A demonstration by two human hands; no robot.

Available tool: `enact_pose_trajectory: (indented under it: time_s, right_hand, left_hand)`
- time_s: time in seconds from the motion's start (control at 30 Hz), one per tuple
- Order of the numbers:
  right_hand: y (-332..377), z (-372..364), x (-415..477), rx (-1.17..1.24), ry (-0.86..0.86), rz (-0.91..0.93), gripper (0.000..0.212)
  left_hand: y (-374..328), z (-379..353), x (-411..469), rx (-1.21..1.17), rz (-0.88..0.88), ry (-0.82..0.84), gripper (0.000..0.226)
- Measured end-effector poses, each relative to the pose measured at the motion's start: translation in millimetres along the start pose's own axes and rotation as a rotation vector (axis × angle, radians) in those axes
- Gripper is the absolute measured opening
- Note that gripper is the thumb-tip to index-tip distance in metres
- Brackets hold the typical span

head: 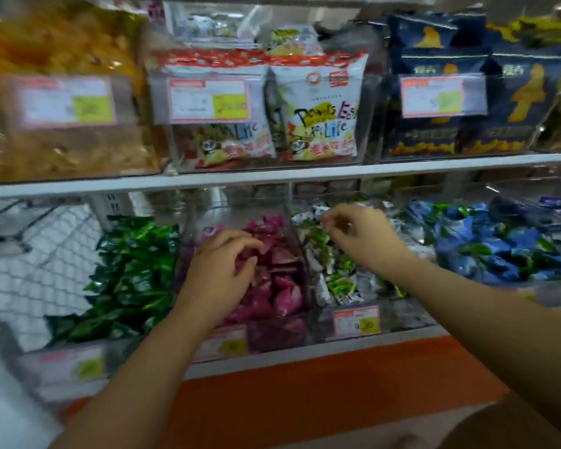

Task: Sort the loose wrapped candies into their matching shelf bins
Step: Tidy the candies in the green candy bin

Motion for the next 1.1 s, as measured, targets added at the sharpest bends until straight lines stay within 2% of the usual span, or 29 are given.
enact_pose_trajectory:
  time_s: [0.23,0.37,0.47,0.6,0.77,0.9,1.03,1.1]
  right_hand:
    - [129,-79,26,0.087,0.224,0.277,0.021]
    - [196,-128,42,0.156,0.363,0.425,0.022]
    - [227,-156,54,0.153,0.459,0.476,0.025]
    - [254,-197,82,0.123,0.557,0.495,0.028]
    - [274,-243,121,0.009,0.682,0.513,0.032]
    - [288,-278,136,-0.223,0.781,0.610,0.033]
    - [281,-307,145,-0.442,0.903,0.611,0.040]
    - [280,-310,143,-0.468,0.955,0.606,0.045]
  left_hand:
    - [110,83,-80,0.042,0.197,-0.158,0.023]
    - [167,114,-125,-0.052,0.310,-0.288,0.023]
    - [191,117,-137,-0.132,0.364,-0.342,0.026]
    - [210,116,-137,-0.204,0.345,-0.328,0.035]
    - [220,118,-137,-0.276,0.327,-0.329,0.053]
    - [223,117,-136,-0.268,0.326,-0.326,0.058]
    - [225,118,-136,-0.262,0.318,-0.338,0.064]
    - [226,117,-136,-0.254,0.313,-0.334,0.060]
Point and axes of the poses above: each hand's wrist, its own x-axis towards the middle knuckle, its own z-axis out of the back of the hand, y = z × x, the point moved 7 cm from there along x, towards the middle knuckle, and after that the axes turned 11 degrees about y, right-handed, at the moved point
